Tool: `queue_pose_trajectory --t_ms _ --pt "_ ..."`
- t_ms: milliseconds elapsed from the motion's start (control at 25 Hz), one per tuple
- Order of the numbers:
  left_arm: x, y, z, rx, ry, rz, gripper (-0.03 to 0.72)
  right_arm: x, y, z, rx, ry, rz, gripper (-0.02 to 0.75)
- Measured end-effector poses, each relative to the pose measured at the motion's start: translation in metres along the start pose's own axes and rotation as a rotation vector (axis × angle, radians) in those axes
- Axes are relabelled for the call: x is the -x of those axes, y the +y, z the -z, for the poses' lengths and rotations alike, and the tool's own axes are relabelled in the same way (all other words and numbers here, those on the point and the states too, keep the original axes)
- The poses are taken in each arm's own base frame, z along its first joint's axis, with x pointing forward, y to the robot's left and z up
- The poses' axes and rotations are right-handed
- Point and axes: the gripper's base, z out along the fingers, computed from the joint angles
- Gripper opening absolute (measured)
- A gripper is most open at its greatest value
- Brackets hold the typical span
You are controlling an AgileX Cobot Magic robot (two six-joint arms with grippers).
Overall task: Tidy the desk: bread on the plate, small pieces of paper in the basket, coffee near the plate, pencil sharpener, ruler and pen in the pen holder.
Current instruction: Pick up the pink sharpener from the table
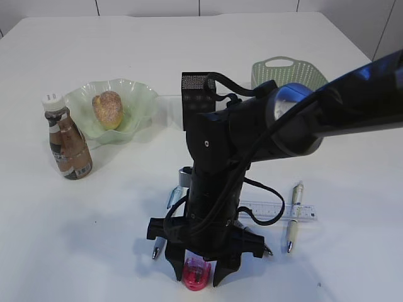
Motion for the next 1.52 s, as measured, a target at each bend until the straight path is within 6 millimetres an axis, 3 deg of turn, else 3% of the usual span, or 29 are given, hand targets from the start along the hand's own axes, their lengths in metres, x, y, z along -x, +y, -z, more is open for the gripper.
queue_pose_trajectory --t_ms 200,320,720,1160,1360,1520 --pt "0.0 0.0 0.0 0.0 0.0 0.0 0.438 0.0 0.0 0.0 0.0 0.0 0.004 0.368" --pt "0.0 0.0 0.0 0.0 0.0 0.0 0.438 0.0 0.0 0.0 0.001 -0.001 0.008 0.351" --pt "0.0 0.0 0.0 0.001 0.0 0.0 0.438 0.001 -0.004 0.001 -0.049 -0.006 0.107 0.342" --pt "0.0 0.002 0.0 0.022 -0.001 -0.007 0.436 -0.001 -0.014 0.004 -0.167 0.049 0.354 0.342" --pt "0.0 0.005 0.0 0.054 -0.001 -0.018 0.436 0.005 -0.007 0.017 -0.186 0.018 0.423 0.342" --pt "0.0 0.006 0.0 0.065 -0.002 -0.021 0.436 0.017 0.012 0.045 -0.162 -0.072 0.47 0.342"
